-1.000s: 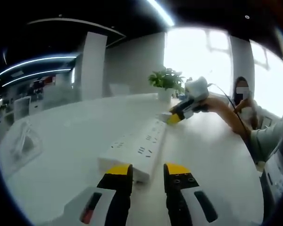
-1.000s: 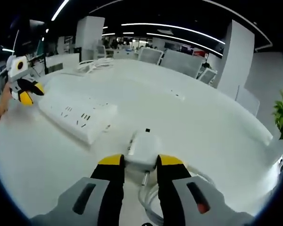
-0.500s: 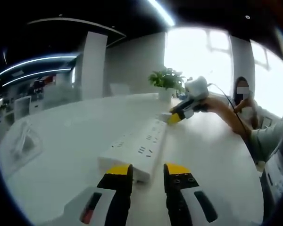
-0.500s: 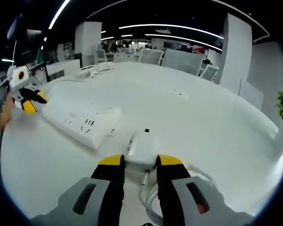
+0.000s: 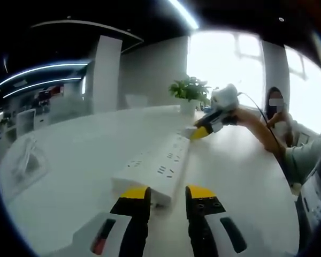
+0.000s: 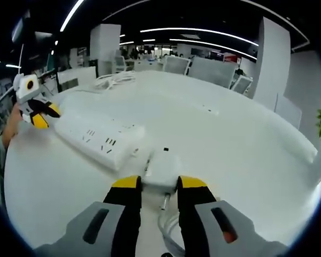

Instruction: Straighten the power strip on the desk, plug the charger into it

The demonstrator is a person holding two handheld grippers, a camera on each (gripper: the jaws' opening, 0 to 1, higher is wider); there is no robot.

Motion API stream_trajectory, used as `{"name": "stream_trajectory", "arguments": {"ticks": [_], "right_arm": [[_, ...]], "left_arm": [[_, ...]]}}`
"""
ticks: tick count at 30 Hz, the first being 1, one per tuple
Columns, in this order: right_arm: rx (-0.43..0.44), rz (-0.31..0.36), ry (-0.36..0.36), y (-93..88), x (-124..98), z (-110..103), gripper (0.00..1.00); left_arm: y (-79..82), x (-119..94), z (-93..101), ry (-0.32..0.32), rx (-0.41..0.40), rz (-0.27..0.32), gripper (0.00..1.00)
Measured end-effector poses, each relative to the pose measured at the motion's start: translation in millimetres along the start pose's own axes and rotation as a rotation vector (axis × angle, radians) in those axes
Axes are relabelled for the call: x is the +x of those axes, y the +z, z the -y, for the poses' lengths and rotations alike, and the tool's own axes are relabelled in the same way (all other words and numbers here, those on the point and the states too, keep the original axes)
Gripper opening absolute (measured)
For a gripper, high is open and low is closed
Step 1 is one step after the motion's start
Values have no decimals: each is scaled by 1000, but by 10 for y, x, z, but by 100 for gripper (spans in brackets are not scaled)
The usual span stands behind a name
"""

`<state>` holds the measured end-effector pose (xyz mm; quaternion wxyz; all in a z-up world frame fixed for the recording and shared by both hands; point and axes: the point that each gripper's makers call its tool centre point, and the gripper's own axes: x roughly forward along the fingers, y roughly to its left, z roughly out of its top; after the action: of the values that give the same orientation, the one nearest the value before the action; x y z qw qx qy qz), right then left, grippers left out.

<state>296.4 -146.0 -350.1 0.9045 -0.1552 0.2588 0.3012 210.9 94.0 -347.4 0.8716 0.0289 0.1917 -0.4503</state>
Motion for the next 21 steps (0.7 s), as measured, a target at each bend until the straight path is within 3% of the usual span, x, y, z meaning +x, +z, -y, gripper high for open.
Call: {"name": "stream_trajectory", "arguments": {"ticks": [21], "right_arm": [[-131,62,51,235,-113,-176,25]], "left_arm": [[-25,8,-24,7,-2,-8,27]]}}
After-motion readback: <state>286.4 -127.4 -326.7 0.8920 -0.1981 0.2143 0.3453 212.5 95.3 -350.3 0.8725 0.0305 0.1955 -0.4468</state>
